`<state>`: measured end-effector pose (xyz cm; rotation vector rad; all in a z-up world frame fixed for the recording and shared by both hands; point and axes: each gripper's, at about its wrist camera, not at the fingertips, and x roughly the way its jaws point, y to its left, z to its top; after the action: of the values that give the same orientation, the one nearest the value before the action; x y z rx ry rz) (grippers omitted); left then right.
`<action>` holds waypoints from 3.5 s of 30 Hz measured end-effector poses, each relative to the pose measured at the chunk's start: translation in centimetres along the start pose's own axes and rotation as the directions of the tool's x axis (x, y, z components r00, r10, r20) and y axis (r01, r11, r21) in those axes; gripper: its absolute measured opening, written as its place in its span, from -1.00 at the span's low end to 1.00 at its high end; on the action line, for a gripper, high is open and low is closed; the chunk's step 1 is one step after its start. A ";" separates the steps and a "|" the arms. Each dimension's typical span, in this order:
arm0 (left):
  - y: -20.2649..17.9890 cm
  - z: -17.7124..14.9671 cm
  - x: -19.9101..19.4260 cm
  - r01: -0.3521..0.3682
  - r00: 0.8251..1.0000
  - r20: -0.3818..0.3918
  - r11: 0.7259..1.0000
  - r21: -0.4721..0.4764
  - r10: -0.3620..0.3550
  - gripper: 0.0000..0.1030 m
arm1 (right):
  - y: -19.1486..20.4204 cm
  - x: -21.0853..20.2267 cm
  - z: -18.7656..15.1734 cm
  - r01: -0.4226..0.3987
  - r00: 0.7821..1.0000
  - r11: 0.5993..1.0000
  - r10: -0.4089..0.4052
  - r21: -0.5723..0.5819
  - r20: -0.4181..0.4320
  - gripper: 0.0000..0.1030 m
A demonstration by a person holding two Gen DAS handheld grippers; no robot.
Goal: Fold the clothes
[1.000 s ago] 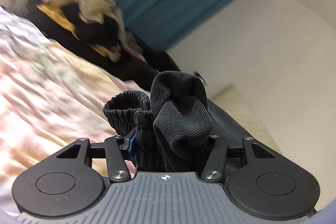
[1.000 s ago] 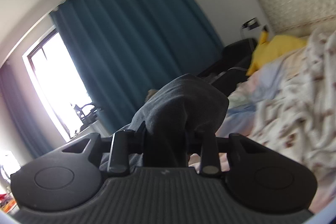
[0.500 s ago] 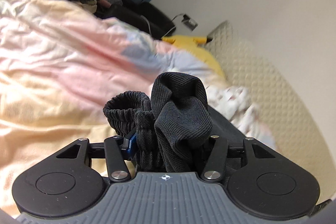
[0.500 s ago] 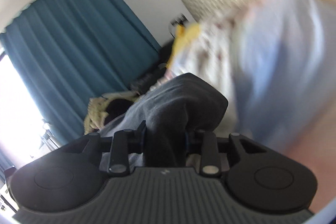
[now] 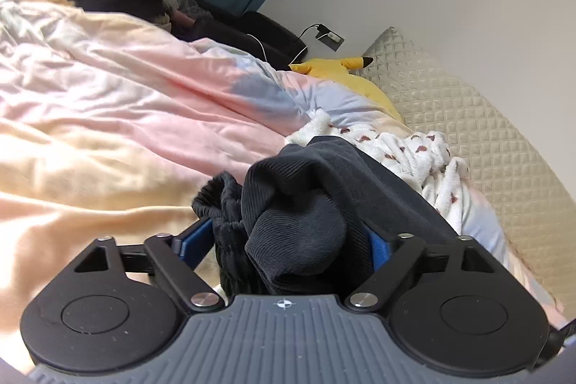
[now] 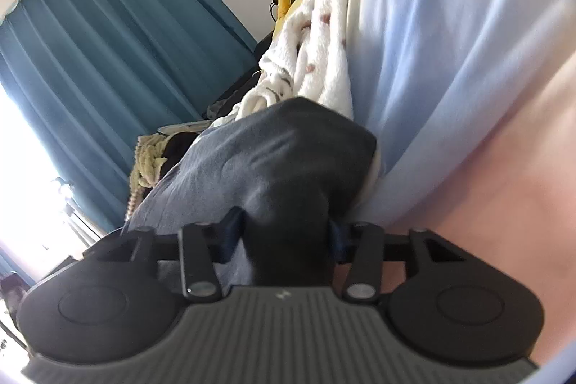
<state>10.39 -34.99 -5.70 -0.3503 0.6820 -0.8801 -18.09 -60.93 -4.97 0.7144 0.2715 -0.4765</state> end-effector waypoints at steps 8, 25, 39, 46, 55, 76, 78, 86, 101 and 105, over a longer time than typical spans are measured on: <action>-2.2 2.7 -7.0 -0.097 0.991 0.105 0.981 0.168 0.080 0.91 | 4.2 -2.1 3.4 0.091 0.993 0.986 -0.080 -0.137 0.089 0.40; 0.4 10.2 -27.9 -0.398 0.870 0.409 0.881 0.254 0.275 0.99 | 31.8 -4.5 2.0 -0.319 0.929 0.827 0.370 -0.464 0.021 0.47; 6.4 8.4 -38.2 -0.664 0.695 0.438 0.742 0.088 0.570 0.99 | 46.4 -3.8 -8.6 -0.423 0.897 0.708 0.414 -0.565 -0.153 0.49; 8.5 6.8 -38.3 -0.692 0.669 0.421 0.720 0.052 0.612 0.99 | 46.8 -2.4 -13.9 -0.411 0.905 0.671 0.381 -0.617 -0.188 0.49; 10.3 5.2 -36.9 -0.713 0.654 0.401 0.699 0.043 0.642 0.99 | 44.7 -2.4 -16.4 -0.417 0.905 0.660 0.368 -0.624 -0.215 0.50; 10.5 4.4 -36.3 -0.717 0.660 0.370 0.696 0.047 0.654 0.99 | 44.6 -1.8 -17.2 -0.425 0.904 0.669 0.354 -0.610 -0.241 0.67; 10.5 4.4 -36.4 -0.718 0.659 0.370 0.694 0.050 0.655 0.99 | 44.6 -1.9 -17.3 -0.420 0.906 0.669 0.352 -0.613 -0.236 0.69; 10.7 4.3 -36.2 -0.713 0.663 0.368 0.699 0.048 0.652 0.99 | 44.3 -1.5 -17.4 -0.393 0.918 0.688 0.333 -0.609 -0.217 1.00; 10.5 4.2 -35.9 -0.740 0.638 0.367 0.672 0.046 0.677 1.00 | 44.1 -1.1 -17.7 -0.387 0.921 0.686 0.321 -0.617 -0.221 1.00; 10.5 4.1 -35.9 -0.740 0.638 0.365 0.671 0.048 0.678 1.00 | 44.3 -1.2 -17.7 -0.383 0.923 0.687 0.314 -0.618 -0.222 1.00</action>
<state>3.30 0.05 5.98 -0.0158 0.3632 -0.1001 1.94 -19.43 7.54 0.0812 0.3602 0.0452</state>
